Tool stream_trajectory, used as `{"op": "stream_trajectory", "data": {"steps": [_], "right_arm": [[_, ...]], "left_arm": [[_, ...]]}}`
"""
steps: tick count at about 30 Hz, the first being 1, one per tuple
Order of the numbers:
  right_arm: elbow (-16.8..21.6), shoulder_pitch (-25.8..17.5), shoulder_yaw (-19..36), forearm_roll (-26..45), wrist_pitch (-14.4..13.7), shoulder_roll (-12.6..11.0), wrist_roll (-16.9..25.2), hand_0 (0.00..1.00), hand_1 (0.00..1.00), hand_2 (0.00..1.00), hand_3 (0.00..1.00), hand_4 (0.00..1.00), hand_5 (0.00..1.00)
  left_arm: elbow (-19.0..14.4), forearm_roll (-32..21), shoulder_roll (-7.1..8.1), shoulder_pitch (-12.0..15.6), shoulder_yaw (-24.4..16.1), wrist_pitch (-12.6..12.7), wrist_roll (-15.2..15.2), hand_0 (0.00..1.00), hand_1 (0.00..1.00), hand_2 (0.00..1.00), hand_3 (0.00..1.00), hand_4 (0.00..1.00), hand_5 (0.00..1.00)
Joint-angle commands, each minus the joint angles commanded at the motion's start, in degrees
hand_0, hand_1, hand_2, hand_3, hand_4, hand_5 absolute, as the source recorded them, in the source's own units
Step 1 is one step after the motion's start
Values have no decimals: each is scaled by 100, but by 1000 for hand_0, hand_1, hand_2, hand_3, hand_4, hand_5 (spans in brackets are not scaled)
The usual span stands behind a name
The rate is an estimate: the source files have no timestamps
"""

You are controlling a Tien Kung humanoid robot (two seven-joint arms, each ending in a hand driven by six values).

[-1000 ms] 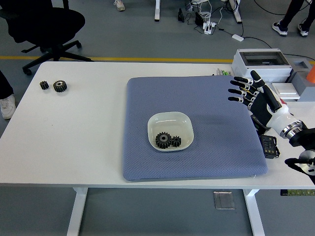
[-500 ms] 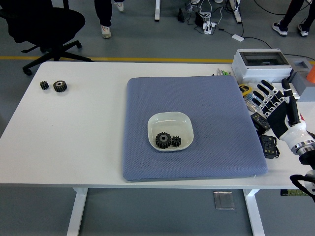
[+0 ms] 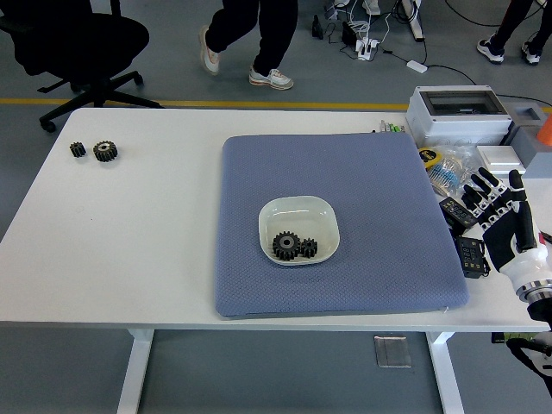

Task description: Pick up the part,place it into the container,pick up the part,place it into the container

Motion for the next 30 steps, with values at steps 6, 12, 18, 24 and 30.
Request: {"op": "stream_trajectory", "data": {"steps": [6, 12, 18, 24, 30], "right_arm": [[-16, 8, -15, 129, -195, 23, 205, 971, 853, 836, 794, 998, 826], [-26, 36, -85, 343, -356, 42, 459, 969, 836, 822, 752, 998, 813], [-7, 9, -109, 388, -418, 24, 551, 965, 835, 818, 735, 998, 793], [-11, 13, -143, 469, -440, 24, 563, 948, 819, 814, 717, 998, 782], [-82, 65, -264, 845, -656, 115, 731, 923, 812, 816, 698, 998, 776]], "left_arm": [[0, -79, -2, -38, 6, 10, -34, 745, 736, 779, 582, 658, 603], [0, -86, -2, -74, -12, 16, -49, 745, 737, 779, 582, 656, 598], [0, -50, -2, -91, -56, 18, -50, 745, 736, 780, 583, 656, 598], [0, -49, -2, -102, -73, 19, -55, 745, 735, 780, 583, 656, 596], [0, -47, -2, -110, -71, 29, -55, 745, 736, 780, 583, 656, 595]]}}
